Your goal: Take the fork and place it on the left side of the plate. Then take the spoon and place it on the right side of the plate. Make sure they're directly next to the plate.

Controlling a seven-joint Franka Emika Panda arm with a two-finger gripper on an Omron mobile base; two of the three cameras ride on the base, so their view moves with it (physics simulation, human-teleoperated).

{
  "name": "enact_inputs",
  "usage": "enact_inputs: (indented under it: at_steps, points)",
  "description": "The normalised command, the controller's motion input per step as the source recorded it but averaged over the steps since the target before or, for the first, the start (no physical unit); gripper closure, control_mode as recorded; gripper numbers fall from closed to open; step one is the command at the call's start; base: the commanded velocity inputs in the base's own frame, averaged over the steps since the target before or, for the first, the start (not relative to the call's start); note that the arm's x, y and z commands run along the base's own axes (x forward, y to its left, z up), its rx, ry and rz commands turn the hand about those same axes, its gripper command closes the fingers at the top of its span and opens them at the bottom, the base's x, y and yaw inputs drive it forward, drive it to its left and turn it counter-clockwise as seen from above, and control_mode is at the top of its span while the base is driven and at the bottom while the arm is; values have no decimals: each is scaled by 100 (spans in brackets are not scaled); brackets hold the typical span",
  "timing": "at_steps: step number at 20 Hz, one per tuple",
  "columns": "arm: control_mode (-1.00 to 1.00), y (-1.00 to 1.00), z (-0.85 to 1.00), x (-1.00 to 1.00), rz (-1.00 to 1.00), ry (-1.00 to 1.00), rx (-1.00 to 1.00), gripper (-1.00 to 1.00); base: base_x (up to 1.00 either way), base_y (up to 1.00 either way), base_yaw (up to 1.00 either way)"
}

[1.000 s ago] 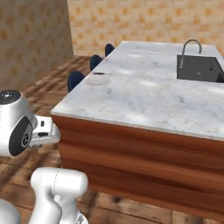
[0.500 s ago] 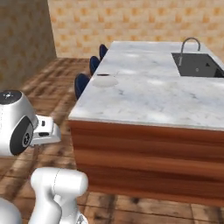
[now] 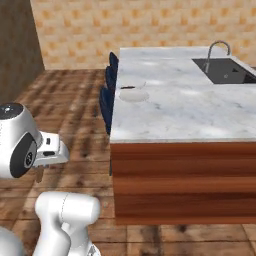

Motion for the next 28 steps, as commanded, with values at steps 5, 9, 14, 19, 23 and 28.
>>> enact_inputs:
  at_steps: [5, 9, 14, 19, 23, 28]
  points:
    - [100, 0, 0, 0, 0, 0, 0, 100, 44, 65, -48]
    - [100, 0, 0, 0, 0, 0, 0, 100, 30, 52, -53]
    - [100, 0, 0, 0, 0, 0, 0, 100, 15, 60, -49]
    - [100, 0, 0, 0, 0, 0, 0, 100, 0, 71, -45]
    - [100, 0, 0, 0, 0, 0, 0, 100, 3, 83, -41]
    - [100, 0, 0, 0, 0, 0, 0, 100, 30, 84, -40]
